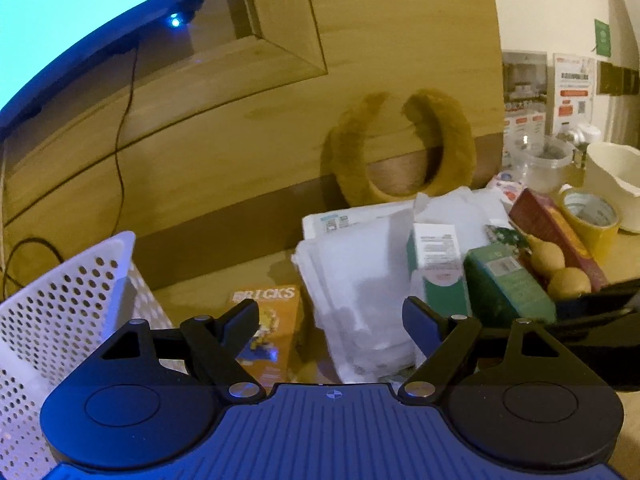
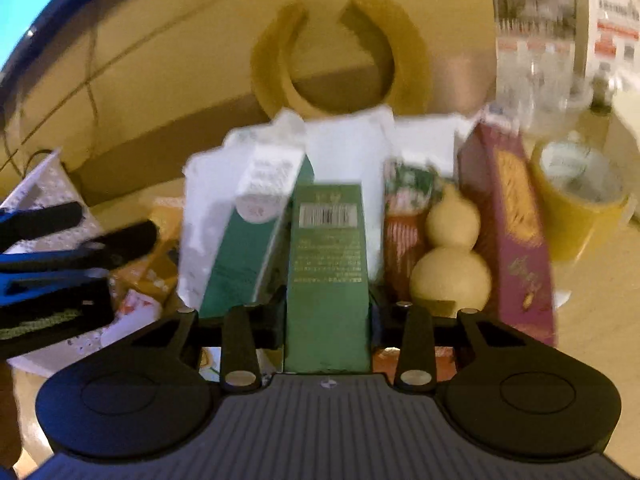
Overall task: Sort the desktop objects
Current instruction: 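Grasp the green-and-white box with the left tool while the right tool grasps the green box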
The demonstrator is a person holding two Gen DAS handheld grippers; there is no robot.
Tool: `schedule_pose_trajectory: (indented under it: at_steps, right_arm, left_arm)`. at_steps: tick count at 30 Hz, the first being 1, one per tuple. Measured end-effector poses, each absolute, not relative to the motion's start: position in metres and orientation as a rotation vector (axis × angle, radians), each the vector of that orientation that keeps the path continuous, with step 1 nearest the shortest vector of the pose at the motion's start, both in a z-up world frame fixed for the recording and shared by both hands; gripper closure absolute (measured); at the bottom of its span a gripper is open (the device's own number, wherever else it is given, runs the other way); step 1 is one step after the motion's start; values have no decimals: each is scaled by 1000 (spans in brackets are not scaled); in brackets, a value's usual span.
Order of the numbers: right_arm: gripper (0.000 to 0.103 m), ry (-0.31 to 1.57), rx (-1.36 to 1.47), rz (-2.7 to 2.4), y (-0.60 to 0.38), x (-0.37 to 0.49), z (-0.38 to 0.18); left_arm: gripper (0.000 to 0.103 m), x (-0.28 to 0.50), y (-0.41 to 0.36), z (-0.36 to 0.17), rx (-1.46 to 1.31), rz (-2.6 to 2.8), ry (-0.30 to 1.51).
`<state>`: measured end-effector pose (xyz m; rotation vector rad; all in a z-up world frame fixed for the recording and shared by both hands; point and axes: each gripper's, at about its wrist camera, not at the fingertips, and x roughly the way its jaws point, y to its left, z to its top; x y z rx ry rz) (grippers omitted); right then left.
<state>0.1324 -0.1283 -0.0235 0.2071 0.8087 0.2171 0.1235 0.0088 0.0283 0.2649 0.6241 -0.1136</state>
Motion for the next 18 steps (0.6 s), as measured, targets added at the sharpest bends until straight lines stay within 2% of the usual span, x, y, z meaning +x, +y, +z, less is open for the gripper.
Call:
schedule_pose_trajectory:
  at_steps: [8, 11, 15, 16, 18]
  right_arm:
    - [60, 723, 140, 212, -151, 130, -1]
    - [60, 745, 113, 222, -157, 133, -4]
    - [61, 756, 271, 272, -179, 132, -1]
    - [103, 757, 264, 272, -181, 133, -1]
    - [103, 765, 235, 279, -181, 135, -2]
  left_arm:
    - [18, 124, -19, 19, 242, -178, 653]
    - [18, 130, -26, 10, 225, -199, 702]
    - [16, 122, -40, 0, 304, -226, 688]
    - [16, 124, -44, -4, 328, -229, 695]
    - [16, 131, -52, -11, 330, -250, 718]
